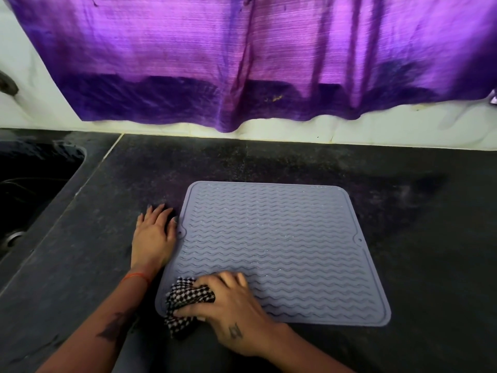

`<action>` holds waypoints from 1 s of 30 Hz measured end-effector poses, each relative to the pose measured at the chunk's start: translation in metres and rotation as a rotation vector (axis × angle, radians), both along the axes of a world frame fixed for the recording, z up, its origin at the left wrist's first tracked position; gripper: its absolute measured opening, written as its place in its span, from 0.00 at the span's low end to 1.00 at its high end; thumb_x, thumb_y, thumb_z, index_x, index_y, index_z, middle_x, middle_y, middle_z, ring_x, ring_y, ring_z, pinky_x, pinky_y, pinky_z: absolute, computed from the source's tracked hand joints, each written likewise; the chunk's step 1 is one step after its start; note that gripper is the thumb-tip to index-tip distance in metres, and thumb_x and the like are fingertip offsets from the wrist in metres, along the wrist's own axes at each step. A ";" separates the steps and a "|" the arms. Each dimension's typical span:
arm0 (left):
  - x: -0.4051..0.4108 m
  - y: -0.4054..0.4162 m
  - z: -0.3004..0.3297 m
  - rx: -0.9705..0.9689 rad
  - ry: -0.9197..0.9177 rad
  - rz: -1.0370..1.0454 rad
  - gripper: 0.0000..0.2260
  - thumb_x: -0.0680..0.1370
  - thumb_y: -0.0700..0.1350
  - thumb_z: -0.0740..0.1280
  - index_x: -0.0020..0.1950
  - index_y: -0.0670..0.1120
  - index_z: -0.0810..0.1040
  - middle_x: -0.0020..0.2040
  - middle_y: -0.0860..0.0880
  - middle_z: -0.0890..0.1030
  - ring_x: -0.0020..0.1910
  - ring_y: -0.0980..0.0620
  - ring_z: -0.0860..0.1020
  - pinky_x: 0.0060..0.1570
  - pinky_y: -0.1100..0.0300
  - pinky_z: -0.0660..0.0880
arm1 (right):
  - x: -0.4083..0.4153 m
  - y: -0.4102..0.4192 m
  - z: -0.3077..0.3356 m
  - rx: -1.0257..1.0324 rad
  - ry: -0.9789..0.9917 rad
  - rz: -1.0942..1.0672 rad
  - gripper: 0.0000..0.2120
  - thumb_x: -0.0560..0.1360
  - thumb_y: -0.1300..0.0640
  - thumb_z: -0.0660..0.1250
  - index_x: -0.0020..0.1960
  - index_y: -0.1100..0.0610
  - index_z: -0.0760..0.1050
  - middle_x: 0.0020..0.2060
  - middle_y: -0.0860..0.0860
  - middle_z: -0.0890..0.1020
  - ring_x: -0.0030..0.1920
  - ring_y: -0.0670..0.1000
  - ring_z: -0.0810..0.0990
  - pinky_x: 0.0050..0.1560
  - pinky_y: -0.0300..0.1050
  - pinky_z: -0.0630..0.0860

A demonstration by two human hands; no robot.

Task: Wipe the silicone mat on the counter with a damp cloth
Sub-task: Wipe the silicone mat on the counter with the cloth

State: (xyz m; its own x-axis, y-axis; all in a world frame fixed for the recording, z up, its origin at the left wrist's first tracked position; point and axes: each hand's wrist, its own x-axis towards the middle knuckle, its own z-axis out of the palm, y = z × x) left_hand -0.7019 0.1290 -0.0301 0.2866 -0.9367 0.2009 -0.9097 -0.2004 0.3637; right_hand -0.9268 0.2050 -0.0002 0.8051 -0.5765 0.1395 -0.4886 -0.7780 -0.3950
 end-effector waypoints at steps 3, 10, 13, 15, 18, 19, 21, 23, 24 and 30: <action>-0.001 -0.001 0.000 -0.001 -0.001 -0.006 0.24 0.76 0.52 0.52 0.65 0.41 0.74 0.68 0.41 0.71 0.71 0.39 0.63 0.72 0.45 0.54 | -0.020 0.007 -0.014 -0.068 0.017 -0.077 0.23 0.72 0.48 0.63 0.64 0.32 0.64 0.61 0.44 0.69 0.55 0.49 0.69 0.51 0.46 0.60; 0.000 -0.001 -0.001 0.002 -0.004 -0.004 0.25 0.76 0.53 0.52 0.65 0.41 0.74 0.68 0.40 0.71 0.71 0.38 0.63 0.71 0.44 0.55 | -0.032 0.006 -0.012 -0.102 0.052 -0.094 0.20 0.74 0.46 0.62 0.63 0.30 0.64 0.62 0.43 0.68 0.56 0.47 0.69 0.54 0.45 0.64; -0.001 -0.001 -0.001 0.004 -0.012 -0.007 0.25 0.76 0.53 0.52 0.65 0.40 0.74 0.68 0.40 0.71 0.71 0.39 0.63 0.72 0.45 0.54 | -0.051 0.008 -0.018 -0.115 0.046 -0.143 0.25 0.72 0.49 0.65 0.64 0.30 0.62 0.62 0.43 0.68 0.56 0.48 0.69 0.52 0.45 0.60; -0.001 0.000 -0.001 0.006 -0.012 -0.005 0.25 0.76 0.53 0.52 0.65 0.41 0.74 0.68 0.40 0.71 0.71 0.39 0.63 0.72 0.45 0.54 | -0.058 0.012 -0.023 -0.125 0.049 -0.176 0.25 0.72 0.49 0.63 0.65 0.30 0.61 0.64 0.44 0.68 0.56 0.49 0.69 0.52 0.45 0.59; -0.002 0.000 -0.001 0.001 -0.015 -0.010 0.24 0.76 0.53 0.53 0.65 0.41 0.74 0.68 0.40 0.71 0.71 0.38 0.63 0.72 0.44 0.55 | -0.059 0.008 -0.018 -0.099 0.049 -0.161 0.19 0.75 0.47 0.60 0.63 0.30 0.64 0.63 0.44 0.68 0.55 0.48 0.68 0.52 0.45 0.62; -0.002 0.000 -0.002 -0.004 -0.020 -0.012 0.24 0.76 0.53 0.53 0.65 0.41 0.74 0.68 0.40 0.71 0.71 0.38 0.63 0.72 0.44 0.55 | -0.060 0.004 -0.013 -0.082 0.044 -0.138 0.18 0.75 0.46 0.59 0.63 0.31 0.65 0.62 0.43 0.68 0.55 0.47 0.68 0.52 0.46 0.65; -0.002 0.000 -0.002 0.001 -0.022 -0.008 0.24 0.76 0.54 0.53 0.65 0.41 0.74 0.68 0.40 0.71 0.71 0.38 0.63 0.72 0.45 0.55 | -0.063 -0.007 -0.004 -0.050 0.016 -0.124 0.18 0.75 0.49 0.59 0.62 0.32 0.67 0.60 0.43 0.70 0.56 0.47 0.67 0.52 0.47 0.66; -0.002 0.000 -0.002 0.002 -0.023 -0.006 0.24 0.76 0.53 0.53 0.65 0.41 0.74 0.68 0.40 0.71 0.71 0.39 0.63 0.72 0.45 0.54 | -0.068 -0.015 -0.005 -0.114 0.038 -0.202 0.21 0.72 0.54 0.61 0.60 0.34 0.69 0.59 0.43 0.72 0.55 0.48 0.68 0.52 0.46 0.61; -0.002 0.000 -0.002 0.000 -0.023 -0.004 0.24 0.76 0.53 0.53 0.65 0.41 0.74 0.68 0.40 0.71 0.71 0.39 0.63 0.72 0.45 0.54 | -0.070 -0.018 -0.009 -0.145 0.072 -0.245 0.23 0.70 0.56 0.60 0.60 0.34 0.68 0.60 0.44 0.71 0.55 0.48 0.68 0.51 0.45 0.59; -0.001 0.000 -0.002 0.005 -0.026 -0.010 0.25 0.76 0.54 0.53 0.65 0.41 0.73 0.68 0.40 0.71 0.71 0.38 0.63 0.71 0.45 0.55 | -0.079 -0.028 -0.019 -0.189 0.111 -0.220 0.22 0.72 0.53 0.55 0.62 0.34 0.67 0.62 0.47 0.71 0.59 0.49 0.66 0.52 0.49 0.67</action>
